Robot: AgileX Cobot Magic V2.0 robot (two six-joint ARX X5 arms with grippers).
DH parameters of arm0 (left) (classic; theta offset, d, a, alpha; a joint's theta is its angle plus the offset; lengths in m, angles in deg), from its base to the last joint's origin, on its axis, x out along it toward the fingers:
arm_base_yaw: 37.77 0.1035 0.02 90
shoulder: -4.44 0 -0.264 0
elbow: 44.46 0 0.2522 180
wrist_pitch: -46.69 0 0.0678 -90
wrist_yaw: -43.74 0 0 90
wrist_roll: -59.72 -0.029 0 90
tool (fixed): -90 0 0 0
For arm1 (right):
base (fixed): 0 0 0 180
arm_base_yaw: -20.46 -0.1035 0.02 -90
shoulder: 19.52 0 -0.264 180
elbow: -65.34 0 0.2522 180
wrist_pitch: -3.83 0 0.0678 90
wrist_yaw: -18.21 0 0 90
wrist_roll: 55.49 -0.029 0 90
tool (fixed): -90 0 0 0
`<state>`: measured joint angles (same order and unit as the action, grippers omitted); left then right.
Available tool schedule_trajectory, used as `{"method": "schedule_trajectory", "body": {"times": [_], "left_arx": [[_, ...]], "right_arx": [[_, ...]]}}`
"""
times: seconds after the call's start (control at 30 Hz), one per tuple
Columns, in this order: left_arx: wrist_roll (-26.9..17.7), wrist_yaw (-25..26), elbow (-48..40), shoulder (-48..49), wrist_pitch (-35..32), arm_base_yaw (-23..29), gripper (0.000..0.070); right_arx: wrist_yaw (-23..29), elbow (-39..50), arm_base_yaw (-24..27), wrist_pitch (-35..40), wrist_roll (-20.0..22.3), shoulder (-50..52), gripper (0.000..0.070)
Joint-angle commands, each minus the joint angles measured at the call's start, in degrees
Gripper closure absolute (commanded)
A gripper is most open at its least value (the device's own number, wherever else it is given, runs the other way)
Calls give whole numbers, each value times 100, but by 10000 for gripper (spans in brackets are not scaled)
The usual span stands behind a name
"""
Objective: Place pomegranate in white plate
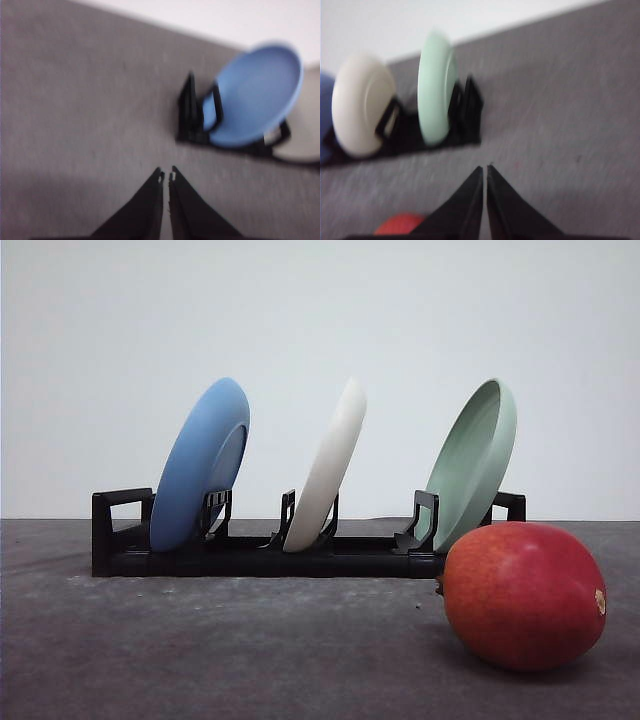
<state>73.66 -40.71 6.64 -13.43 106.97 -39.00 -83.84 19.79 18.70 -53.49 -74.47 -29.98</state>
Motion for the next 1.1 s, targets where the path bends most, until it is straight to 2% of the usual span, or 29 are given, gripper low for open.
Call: {"method": "schedule_trajectory", "body": {"times": [0.0,0.13,0.23,0.5,0.63,0.73,0.77,0.8,0.87,0.9,0.93,0.97,1.07], "left_arx": [[-256,170,179,-188,153,11,697],[-449,493,362,-585,442,-42,697],[-477,502,375,-710,439,-332,697],[-761,497,377,-868,177,-1380,697],[-1023,497,381,-907,-21,-1545,697],[-1046,500,386,-910,-109,-1550,696],[-1047,500,386,-909,-148,-1552,693],[-1048,504,387,-905,-184,-1552,657],[-1048,515,388,-902,-248,-1550,499],[-1048,540,388,-902,-265,-1551,420],[-1049,583,388,-903,-277,-1552,369],[-1052,642,388,-904,-286,-1552,341],[-1066,850,388,-904,-288,-1552,340]], "right_arx": [[-258,-92,7,-20,203,-177,693],[-715,-92,4,-32,470,-620,693],[-935,-92,-17,19,555,-908,693],[-888,-92,-807,380,849,-1186,693],[-896,-92,-1062,480,920,-1287,693],[-902,-92,-1104,488,926,-1315,685],[-915,-92,-1104,493,935,-1315,670],[-916,-92,-1104,499,937,-1315,606],[-914,-92,-1104,510,940,-1313,393],[-914,-92,-1104,509,939,-1304,319],[-914,-92,-1104,509,937,-1300,281],[-916,-92,-1104,510,936,-1300,273],[-914,-92,-1104,510,919,-1300,272]]}}
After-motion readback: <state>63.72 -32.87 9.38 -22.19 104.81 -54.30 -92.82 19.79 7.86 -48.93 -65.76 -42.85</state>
